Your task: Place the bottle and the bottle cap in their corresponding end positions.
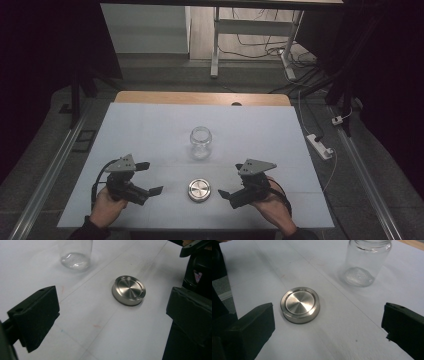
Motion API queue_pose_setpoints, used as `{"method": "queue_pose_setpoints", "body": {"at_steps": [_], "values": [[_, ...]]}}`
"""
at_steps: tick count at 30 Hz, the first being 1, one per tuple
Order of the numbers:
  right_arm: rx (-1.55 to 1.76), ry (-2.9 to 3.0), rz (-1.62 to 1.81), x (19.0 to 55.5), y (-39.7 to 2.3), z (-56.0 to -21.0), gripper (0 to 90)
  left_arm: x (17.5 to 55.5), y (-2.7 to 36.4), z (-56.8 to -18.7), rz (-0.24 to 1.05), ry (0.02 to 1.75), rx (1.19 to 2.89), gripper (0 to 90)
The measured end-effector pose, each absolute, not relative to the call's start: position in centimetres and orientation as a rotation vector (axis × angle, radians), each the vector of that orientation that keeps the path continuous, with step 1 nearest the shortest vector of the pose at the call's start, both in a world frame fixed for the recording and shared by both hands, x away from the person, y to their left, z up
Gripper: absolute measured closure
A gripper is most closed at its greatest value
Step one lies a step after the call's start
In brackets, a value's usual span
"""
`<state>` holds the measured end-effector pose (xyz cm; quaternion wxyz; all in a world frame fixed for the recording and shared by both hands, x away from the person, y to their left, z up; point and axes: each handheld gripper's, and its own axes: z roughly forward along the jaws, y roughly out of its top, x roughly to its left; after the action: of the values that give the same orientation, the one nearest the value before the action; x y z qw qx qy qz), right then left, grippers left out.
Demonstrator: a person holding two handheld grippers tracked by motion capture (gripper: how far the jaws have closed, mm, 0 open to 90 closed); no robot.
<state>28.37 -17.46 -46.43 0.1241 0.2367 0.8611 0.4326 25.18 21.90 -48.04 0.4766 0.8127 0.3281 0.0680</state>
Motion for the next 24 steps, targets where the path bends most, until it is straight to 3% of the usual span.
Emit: {"method": "queue_pose_setpoints", "body": {"at_steps": [24], "values": [[0.846,2.398,1.214,26.5,-22.8,-46.8,0.0,20.9,27.0,-49.9,0.21,0.955,1.91,0.0]]}}
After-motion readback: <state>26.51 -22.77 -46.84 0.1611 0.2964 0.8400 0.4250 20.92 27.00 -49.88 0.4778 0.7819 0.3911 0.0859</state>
